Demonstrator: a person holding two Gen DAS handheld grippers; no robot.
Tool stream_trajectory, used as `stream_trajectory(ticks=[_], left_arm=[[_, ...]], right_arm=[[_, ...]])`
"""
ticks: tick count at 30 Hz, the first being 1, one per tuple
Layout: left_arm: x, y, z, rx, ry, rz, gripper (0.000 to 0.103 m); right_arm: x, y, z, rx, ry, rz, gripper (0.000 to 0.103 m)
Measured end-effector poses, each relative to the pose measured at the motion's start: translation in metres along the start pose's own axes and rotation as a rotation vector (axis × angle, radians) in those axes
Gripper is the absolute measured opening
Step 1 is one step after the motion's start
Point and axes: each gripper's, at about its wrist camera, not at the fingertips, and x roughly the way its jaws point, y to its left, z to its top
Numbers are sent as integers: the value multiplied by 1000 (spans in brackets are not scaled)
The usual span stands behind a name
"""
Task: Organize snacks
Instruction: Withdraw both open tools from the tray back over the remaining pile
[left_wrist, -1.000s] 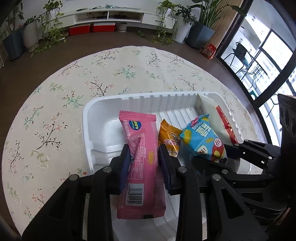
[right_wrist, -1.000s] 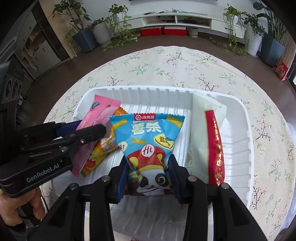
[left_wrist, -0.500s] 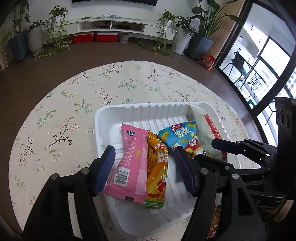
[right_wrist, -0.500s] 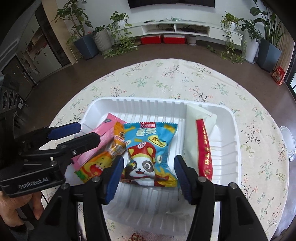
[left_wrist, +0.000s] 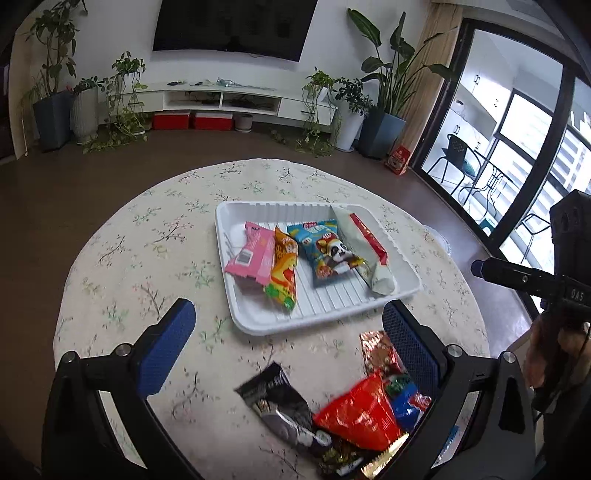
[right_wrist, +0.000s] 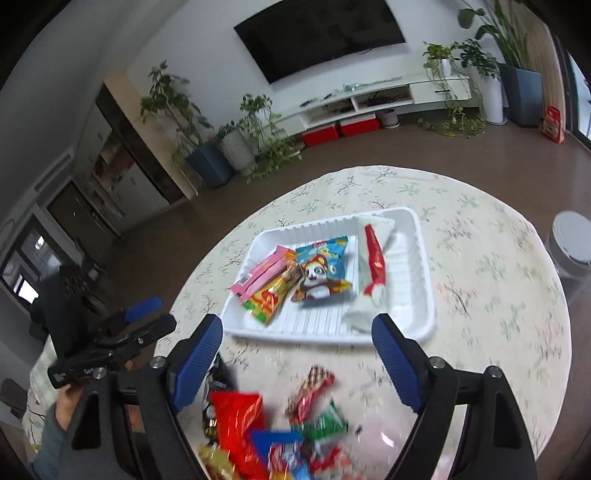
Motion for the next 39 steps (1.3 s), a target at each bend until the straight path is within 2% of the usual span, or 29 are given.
stream_trajectory(ticks=[2,8,13,15,18,25,28,33,35,37,39], left_arm=[[-18,-6,-27,-30,4,-11,103],[-44,-25,-106,-177,78,37,103],[-41,-59,-145,-138,120,46,103],[-37,-69,-150,-125,129,43,103],[-34,-83,-155,-78,137,77,103],[-24,-96,-153,-42,161,88,100],[-14,-97,-150,-49,186,95,88],[8,-95,-154,-62,245,104,83],[11,-93,-155,-67,243,111,80],[14,-90,-156,-76,245,110,72],[16,-87,-156,-82,243,101,59]], right_arm=[[-18,-3,-22,12,-25,-16,85],[-43,-5,-79,22,-47,-98,85],[-51,-4,-108,8,-24,-131,85],[-54,-3,-117,-4,-18,-136,85],[-57,1,-130,-25,-7,-140,85],[-55,8,-159,-39,29,-145,85],[-51,10,-164,-41,41,-138,85],[-53,14,-166,-58,32,-133,85],[-53,14,-166,-58,27,-133,85],[-53,12,-166,-54,27,-132,85],[-54,11,-167,-51,28,-131,85]])
